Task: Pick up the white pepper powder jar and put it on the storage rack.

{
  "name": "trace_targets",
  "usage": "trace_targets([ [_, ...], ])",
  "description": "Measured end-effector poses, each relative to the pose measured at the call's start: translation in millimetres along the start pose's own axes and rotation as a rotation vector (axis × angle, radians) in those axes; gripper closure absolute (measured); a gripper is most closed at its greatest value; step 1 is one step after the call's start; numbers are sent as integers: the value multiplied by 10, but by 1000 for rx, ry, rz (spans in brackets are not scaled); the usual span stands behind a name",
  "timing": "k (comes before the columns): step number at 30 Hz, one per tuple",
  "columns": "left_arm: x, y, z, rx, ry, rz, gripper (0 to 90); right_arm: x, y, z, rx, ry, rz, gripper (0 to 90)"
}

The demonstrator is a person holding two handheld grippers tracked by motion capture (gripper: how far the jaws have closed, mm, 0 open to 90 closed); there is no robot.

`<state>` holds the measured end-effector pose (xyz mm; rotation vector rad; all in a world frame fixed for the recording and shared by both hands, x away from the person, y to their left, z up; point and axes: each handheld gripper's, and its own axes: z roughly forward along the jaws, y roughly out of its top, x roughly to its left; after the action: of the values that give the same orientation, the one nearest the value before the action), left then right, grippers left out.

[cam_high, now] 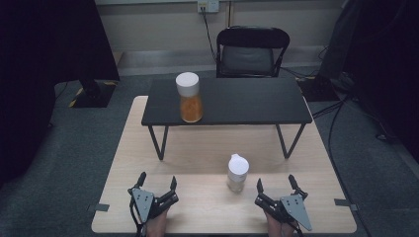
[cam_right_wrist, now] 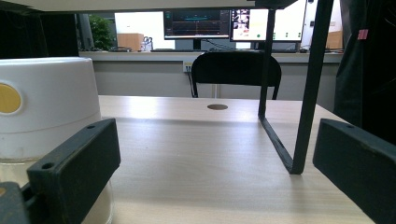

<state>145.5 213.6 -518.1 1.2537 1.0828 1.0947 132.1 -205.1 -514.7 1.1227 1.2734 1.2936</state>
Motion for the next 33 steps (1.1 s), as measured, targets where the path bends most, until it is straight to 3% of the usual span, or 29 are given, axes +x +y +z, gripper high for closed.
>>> trace_targets([
  [20, 0, 1, 1, 0, 0, 0, 0, -28, 87, -12, 18, 20, 18, 0],
  [25, 0, 1, 1, 0, 0, 0, 0, -5, 219, -52, 20, 54, 24, 0],
  [33, 0, 1, 1, 0, 0, 0, 0, 54, 407, -69, -24, 127, 24, 0],
])
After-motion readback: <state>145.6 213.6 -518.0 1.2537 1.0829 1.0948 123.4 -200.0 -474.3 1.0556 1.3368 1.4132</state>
